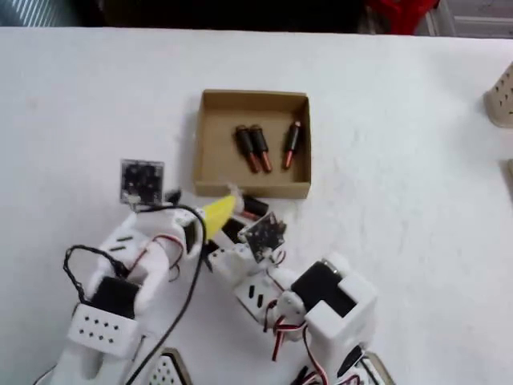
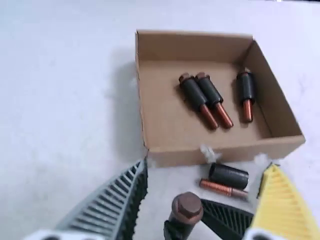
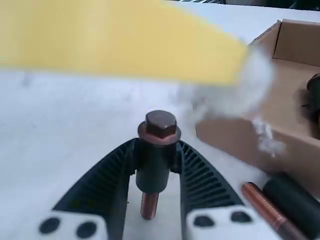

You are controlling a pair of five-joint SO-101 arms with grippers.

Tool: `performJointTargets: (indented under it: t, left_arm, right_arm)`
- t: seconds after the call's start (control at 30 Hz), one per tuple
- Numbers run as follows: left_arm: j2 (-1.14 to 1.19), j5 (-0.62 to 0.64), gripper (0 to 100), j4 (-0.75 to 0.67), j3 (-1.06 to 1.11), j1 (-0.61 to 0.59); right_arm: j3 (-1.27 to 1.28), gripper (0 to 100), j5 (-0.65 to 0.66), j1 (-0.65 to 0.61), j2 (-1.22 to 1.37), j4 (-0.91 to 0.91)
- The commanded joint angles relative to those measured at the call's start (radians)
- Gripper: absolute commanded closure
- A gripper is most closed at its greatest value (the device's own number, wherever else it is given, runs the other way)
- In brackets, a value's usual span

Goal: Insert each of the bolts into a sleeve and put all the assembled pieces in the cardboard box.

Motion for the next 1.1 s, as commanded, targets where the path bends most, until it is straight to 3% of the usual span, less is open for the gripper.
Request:
performJointTargets:
  t: [0.0, 0.2, 0.4, 0.63, 0.87, 0.97, 1.07]
  left_arm:
    - [-0.013, 0.029, 63, 0.064, -0.172, -0.064]
    - [-0.013, 0.097, 63, 0.334, -0.358, -0.128]
    - [-0.013, 0.094, 63, 0.494, -0.334, -0.243]
    - [-0.013, 0.091, 63, 0.477, -0.252, -0.363]
    - [-0.013, 0.054, 63, 0.279, -0.063, -0.380]
    - [-0.013, 0.032, 72, 0.222, 0.005, -0.380]
    - [-0.013, -0.005, 90, 0.172, 0.051, -0.380]
  right_arm:
    - [-0.021, 98.2, -0.005, 0.005, -0.007, -0.002]
    - [-0.021, 98.2, -0.005, 0.005, -0.007, -0.002]
    - [-0.021, 98.2, -0.003, 0.005, -0.007, -0.002]
    - [-0.020, 98.2, -0.002, 0.005, -0.007, -0.002]
    - [0.006, 98.2, -0.002, 0.005, -0.015, -0.010]
    - [0.025, 98.2, -0.002, 0.005, -0.018, -0.013]
    - [0.063, 98.2, -0.002, 0.005, -0.056, -0.015]
